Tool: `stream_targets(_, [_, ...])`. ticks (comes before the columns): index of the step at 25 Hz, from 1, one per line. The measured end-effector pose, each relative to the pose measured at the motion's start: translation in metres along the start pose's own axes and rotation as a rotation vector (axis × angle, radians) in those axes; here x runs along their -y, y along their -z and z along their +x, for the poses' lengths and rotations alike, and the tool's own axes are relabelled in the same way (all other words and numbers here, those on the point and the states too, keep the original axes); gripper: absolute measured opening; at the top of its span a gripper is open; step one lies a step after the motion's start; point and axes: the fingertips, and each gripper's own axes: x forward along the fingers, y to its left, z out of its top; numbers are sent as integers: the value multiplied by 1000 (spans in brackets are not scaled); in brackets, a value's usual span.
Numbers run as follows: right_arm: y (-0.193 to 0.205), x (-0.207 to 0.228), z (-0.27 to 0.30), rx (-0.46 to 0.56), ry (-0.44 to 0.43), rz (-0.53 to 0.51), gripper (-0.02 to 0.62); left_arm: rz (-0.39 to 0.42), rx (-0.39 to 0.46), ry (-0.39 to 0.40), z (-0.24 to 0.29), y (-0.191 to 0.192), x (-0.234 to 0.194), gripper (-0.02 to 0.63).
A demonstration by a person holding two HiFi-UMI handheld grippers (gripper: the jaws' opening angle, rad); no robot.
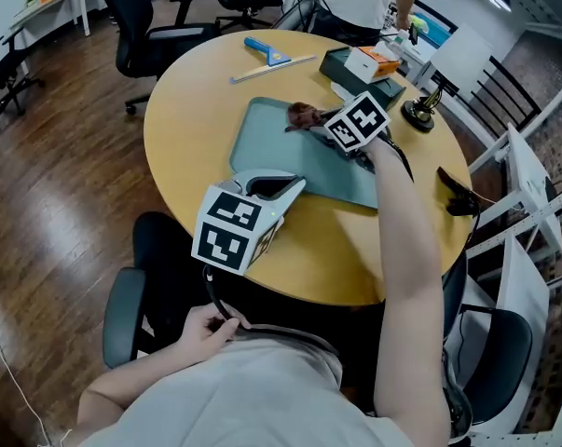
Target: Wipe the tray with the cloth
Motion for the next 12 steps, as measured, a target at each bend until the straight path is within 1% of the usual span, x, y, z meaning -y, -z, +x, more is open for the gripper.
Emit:
stream_targets(3, [22, 17, -7, -29, 51, 40, 135, 2, -1, -3, 0, 1, -2, 0])
stream_targets(7, [52, 34, -21, -59, 99, 75, 135, -2, 1, 3, 5, 2, 4, 0])
stream_targets(12, [70, 48, -33, -93, 165, 117, 135, 4, 1, -1, 2, -1, 1, 0])
